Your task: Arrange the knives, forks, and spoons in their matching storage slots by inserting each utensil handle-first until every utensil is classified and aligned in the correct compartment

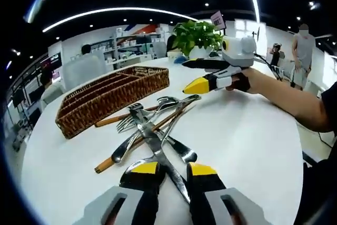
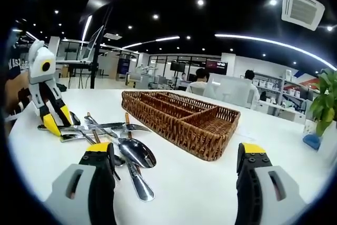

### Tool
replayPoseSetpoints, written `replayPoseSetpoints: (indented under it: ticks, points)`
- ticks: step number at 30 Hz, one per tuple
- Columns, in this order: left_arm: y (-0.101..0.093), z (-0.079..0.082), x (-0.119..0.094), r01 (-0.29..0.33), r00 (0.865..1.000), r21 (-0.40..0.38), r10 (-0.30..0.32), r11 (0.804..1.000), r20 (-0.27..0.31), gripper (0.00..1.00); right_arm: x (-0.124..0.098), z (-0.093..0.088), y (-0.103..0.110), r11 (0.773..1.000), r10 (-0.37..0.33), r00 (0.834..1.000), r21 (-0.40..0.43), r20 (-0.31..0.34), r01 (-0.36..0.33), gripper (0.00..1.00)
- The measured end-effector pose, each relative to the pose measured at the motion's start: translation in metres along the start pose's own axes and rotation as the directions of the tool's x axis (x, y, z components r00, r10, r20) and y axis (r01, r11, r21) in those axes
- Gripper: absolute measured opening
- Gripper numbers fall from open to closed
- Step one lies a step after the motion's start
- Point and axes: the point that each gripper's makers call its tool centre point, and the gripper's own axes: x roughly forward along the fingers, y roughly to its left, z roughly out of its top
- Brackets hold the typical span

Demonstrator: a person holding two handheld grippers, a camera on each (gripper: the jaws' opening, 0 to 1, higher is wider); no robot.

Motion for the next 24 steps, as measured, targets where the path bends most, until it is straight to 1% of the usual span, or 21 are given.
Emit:
replayPoseSetpoints:
  ticks: [3, 8, 10, 11, 13, 15, 16, 19, 20, 22, 24]
  points:
    - [-0.001, -0.001, -0.008, 0.008, 1.0, -0.002, -0.008, 1.0, -0.006, 0.17, 0.0, 0.0, -0.001, 1.0, -0.003, 1.0, 0.002, 0.002, 0.003, 0.99]
    - [-0.003, -0.001, -0.024, -0.004, 1.0, 0.003, 0.004, 1.0, 0.001, 0.2, 0.0, 0.0, -0.001, 1.0, 0.0, 1.0, -0.001, 0.0, 0.0, 0.99]
    - [-0.007, -0.002, -0.026, 0.009, 1.0, 0.002, -0.009, 1.0, -0.003, 0.18, 0.001, 0.0, 0.001, 1.0, 0.002, 1.0, -0.004, -0.001, -0.002, 0.99]
    - [-0.011, -0.003, -0.026, 0.028, 1.0, -0.01, -0.028, 1.0, -0.006, 0.17, 0.001, 0.0, 0.001, 1.0, 0.004, 1.0, -0.006, -0.001, -0.004, 0.99]
    - [-0.011, -0.004, -0.025, 0.028, 1.0, -0.015, -0.028, 0.999, -0.011, 0.16, 0.0, 0.001, 0.002, 1.0, 0.003, 1.0, -0.008, -0.002, -0.003, 0.99]
    - [-0.009, -0.01, -0.024, 0.029, 0.999, -0.014, -0.029, 0.999, -0.031, 0.16, 0.0, 0.0, 0.0, 1.0, 0.001, 1.0, -0.002, -0.001, -0.001, 0.99]
    - [-0.009, -0.011, -0.022, 0.035, 0.999, -0.031, -0.036, 0.999, -0.034, 0.17, 0.0, 0.001, 0.0, 1.0, -0.001, 1.0, -0.001, 0.0, 0.001, 0.99]
    - [-0.01, -0.015, -0.018, 0.038, 0.998, -0.03, -0.039, 0.999, -0.046, 0.21, 0.0, 0.001, 0.0, 1.0, 0.0, 1.0, -0.002, 0.0, 0.0, 0.99]
    - [-0.011, -0.013, -0.017, 0.039, 0.999, -0.037, -0.041, 0.999, -0.031, 0.21, 0.0, 0.001, 0.0, 1.0, 0.0, 1.0, -0.002, 0.0, 0.0, 0.99]
    - [-0.011, -0.012, -0.014, 0.042, 0.999, -0.043, -0.043, 0.998, -0.033, 0.2, 0.001, 0.0, 0.001, 1.0, 0.002, 1.0, -0.006, -0.004, -0.002, 0.99]
    - [-0.008, -0.011, -0.011, 0.027, 0.999, -0.048, -0.028, 0.999, -0.031, 0.17, 0.001, 0.0, 0.001, 1.0, 0.003, 1.0, -0.007, -0.004, -0.003, 0.99]
